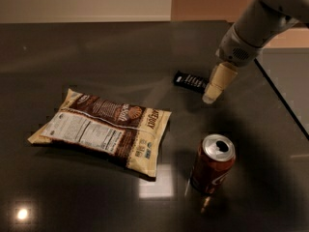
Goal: Move rxbar chocolate near coke can
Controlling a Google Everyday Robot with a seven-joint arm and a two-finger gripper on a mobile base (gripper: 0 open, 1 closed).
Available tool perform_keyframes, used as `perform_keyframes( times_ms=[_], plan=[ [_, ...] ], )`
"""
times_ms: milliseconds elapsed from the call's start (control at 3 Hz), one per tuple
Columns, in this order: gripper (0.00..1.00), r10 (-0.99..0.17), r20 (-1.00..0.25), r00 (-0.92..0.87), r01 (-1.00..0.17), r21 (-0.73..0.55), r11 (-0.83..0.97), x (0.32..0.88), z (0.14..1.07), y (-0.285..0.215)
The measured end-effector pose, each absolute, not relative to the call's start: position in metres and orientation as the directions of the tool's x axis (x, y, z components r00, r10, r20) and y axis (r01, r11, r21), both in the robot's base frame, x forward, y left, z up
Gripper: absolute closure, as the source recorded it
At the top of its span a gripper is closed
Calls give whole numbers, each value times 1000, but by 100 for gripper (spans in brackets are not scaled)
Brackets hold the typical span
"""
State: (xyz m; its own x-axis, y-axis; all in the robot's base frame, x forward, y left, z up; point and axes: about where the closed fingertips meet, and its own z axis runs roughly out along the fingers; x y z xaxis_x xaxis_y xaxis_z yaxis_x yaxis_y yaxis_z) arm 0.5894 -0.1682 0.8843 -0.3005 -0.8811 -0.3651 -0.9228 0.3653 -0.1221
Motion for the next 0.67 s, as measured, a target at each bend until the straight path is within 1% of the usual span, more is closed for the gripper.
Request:
perform_keyframes(
  times_ms=[667],
  plan=[
    [0,-874,-362,-323,-928,-61,368,617,850,-164]
  ],
)
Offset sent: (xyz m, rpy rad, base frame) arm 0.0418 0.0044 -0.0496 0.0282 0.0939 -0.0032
